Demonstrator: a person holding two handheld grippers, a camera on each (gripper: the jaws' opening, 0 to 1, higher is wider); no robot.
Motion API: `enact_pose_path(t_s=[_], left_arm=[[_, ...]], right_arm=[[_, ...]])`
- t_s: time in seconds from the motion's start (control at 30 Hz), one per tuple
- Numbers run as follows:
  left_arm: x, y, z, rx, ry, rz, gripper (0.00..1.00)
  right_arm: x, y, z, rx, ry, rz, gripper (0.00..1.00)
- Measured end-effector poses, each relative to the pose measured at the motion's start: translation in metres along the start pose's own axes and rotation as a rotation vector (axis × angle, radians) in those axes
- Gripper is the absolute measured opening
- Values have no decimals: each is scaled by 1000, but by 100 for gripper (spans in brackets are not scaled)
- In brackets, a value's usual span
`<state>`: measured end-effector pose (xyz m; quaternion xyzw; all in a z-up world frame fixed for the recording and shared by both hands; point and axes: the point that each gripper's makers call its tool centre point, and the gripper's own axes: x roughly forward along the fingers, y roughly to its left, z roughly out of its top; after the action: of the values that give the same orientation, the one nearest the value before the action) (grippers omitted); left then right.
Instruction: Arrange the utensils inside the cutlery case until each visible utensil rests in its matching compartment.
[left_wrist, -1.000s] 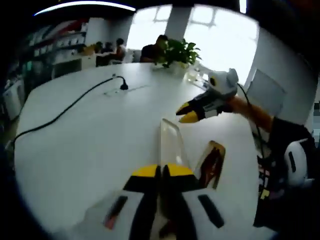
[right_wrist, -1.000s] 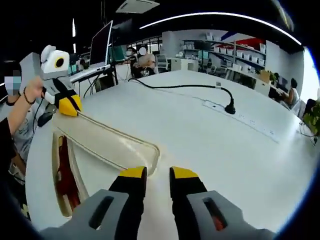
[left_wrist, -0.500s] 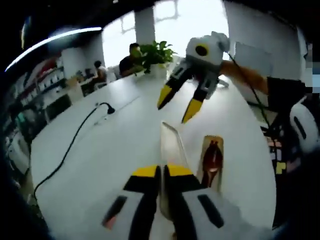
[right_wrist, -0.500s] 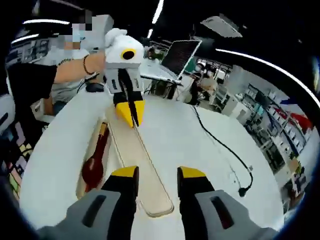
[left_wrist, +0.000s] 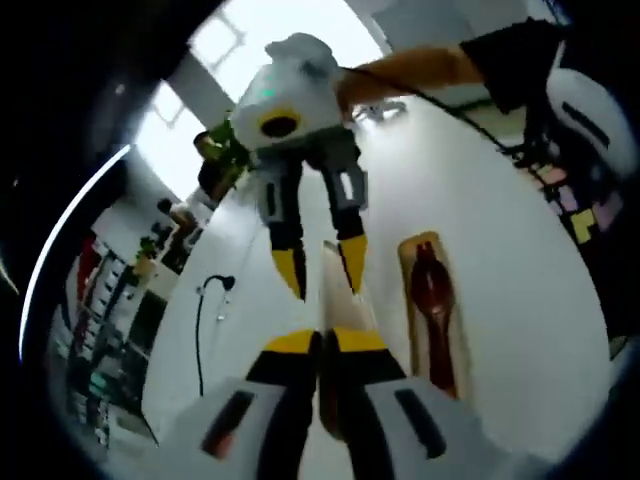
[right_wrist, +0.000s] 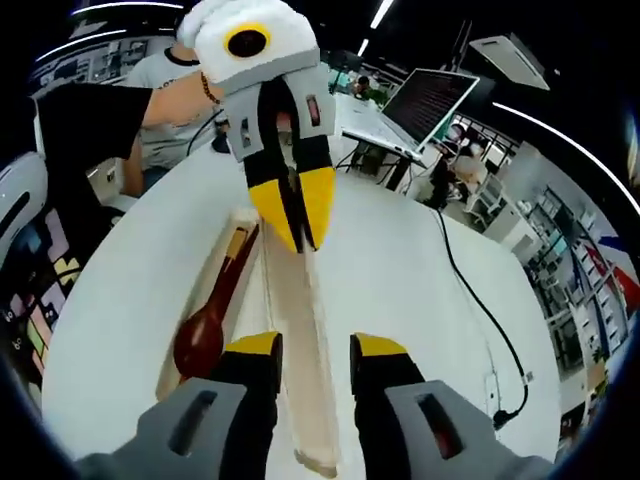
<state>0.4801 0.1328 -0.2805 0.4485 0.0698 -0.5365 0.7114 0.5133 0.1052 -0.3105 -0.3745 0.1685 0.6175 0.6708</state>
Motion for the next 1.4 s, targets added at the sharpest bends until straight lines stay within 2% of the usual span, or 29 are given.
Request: enact_pose_path(t_s=[0.03, 0.1, 0.2, 0.23, 0.3, 0.4, 0.53, 0.63, 0.73, 0.77, 0.8, 0.83, 0.87, 0.93, 1.0, 1.1, 1.17, 1.23, 1.33, 1.4], left_arm=[[-1, 0, 1, 36, -1, -3, 5], [-3, 2, 2, 58, 0, 8, 5], [-3, 3, -1, 92, 8, 5, 5], [-3, 2, -2, 101, 18, 3, 5], [-3, -2, -4, 106, 25, -10, 5], [-2, -5, -4, 50, 3, -13, 5], [-2, 4, -8, -11, -26, 14, 6], [-5, 13, -6, -103, -70, 34, 8], [-12, 23, -2, -242, -130, 64, 11], [-16, 27, -4, -334, -146, 70, 13], [-19, 27, -5, -405, -147, 72, 19], [-23, 34, -9, -511, -160, 90, 24], [-26, 37, -8, -561, -187, 105, 30], [-34, 45, -9, -681, -264, 126, 39], [-39, 49, -12, -828, -333, 112, 47], [-39, 45, -21, -1036, -378, 70, 60], [-39, 46, -25, -1109, -424, 66, 63], [-38, 45, -31, -1186, -432, 65, 64], [-38, 43, -33, -1261, -458, 68, 77], [-41, 45, -29, -1349, -522, 45, 76]], right_arm=[[2, 3, -6, -9, 25, 7, 23], [4, 9, -11, -23, 40, 25, 21], [6, 16, -14, 0, 34, 54, 13], [6, 17, -15, 2, 27, 56, 6], [6, 20, -16, 28, 33, 55, 3], [5, 24, -18, 38, 43, 65, 3], [6, 22, -18, 47, 52, 19, 3], [6, 19, -15, 60, 48, -7, 3], [2, 20, -9, 56, 38, -59, 3], [1, 18, -10, 46, 49, -83, 3], [-1, 14, -13, -3, 76, -116, 3], [-3, 13, -16, -27, 97, -135, 3], [-6, 8, -20, -52, 122, -171, 3], [-10, 0, -21, -44, 123, -211, 3], [-13, 1, -22, -47, 114, -232, 3], [-17, 4, -20, -62, 83, -240, 3], [-18, -1, -21, -59, 66, -256, 3], [-21, -5, -23, -82, 76, -298, 3], [-28, -13, -24, -123, 82, -365, 3], [-31, -18, -23, -126, 63, -390, 3]])
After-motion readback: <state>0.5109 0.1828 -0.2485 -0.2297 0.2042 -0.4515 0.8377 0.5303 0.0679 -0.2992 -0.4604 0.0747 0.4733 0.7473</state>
